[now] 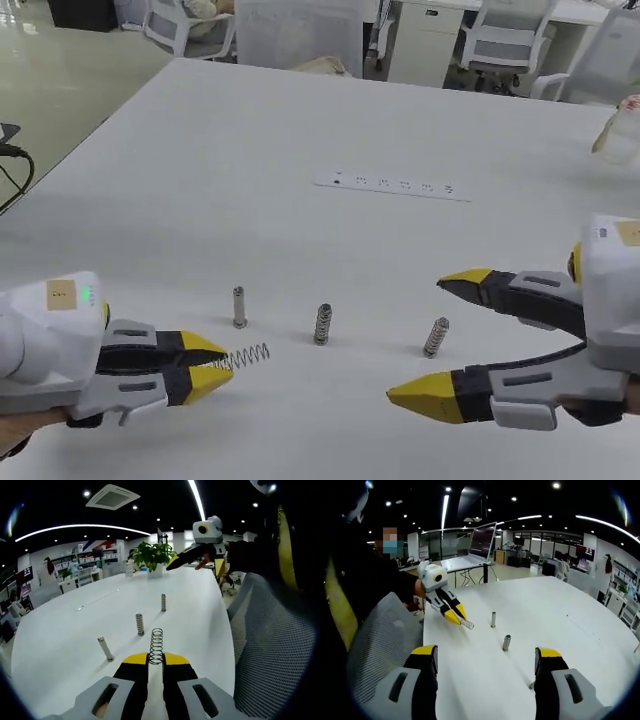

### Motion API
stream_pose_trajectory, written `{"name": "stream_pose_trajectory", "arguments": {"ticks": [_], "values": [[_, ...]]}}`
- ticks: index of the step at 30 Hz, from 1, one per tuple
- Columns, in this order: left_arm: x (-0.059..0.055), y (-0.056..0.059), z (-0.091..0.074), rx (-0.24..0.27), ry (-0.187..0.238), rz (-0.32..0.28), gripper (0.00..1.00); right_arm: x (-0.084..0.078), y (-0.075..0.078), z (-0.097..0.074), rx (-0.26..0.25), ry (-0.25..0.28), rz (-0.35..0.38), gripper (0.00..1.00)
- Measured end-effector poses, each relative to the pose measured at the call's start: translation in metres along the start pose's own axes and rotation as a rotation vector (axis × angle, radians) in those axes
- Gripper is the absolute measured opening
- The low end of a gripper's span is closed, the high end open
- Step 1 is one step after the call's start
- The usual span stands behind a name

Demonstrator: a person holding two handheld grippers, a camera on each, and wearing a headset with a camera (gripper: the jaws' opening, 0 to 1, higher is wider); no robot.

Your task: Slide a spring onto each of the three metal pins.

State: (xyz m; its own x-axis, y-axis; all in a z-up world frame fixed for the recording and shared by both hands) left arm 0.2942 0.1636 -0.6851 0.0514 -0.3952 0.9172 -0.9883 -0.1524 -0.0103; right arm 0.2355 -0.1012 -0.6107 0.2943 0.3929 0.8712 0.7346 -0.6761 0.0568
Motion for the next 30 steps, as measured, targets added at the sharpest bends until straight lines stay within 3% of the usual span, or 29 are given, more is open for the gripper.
{"name": "stream_pose_trajectory", "arguments": {"ticks": [13,30], "values": [[0.014,0.013,-0.004,-0.018,0.036,0.033,0.02,0.014,-0.011,0.028,0.102,-0.002,-0.064,0.73],[0.025,0.026,-0.001,-0.054,0.066,0.059,0.02,0.017,-0.03,0.05,0.196,0.004,-0.054,0.63]]}}
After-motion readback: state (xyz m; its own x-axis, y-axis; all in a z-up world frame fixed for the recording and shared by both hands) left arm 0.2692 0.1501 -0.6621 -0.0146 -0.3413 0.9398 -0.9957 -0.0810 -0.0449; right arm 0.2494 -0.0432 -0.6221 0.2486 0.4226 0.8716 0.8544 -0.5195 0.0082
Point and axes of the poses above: the centre of the closed fingertips' face, and the gripper's own axes: z roughly forward along the fingers, y roughly to its right, x roughly out of its top, the point moved 9 cm from there along -z, roughly backward along the fingers, and after that the axes turned 6 degrees about -x, right-handed, at the moved point
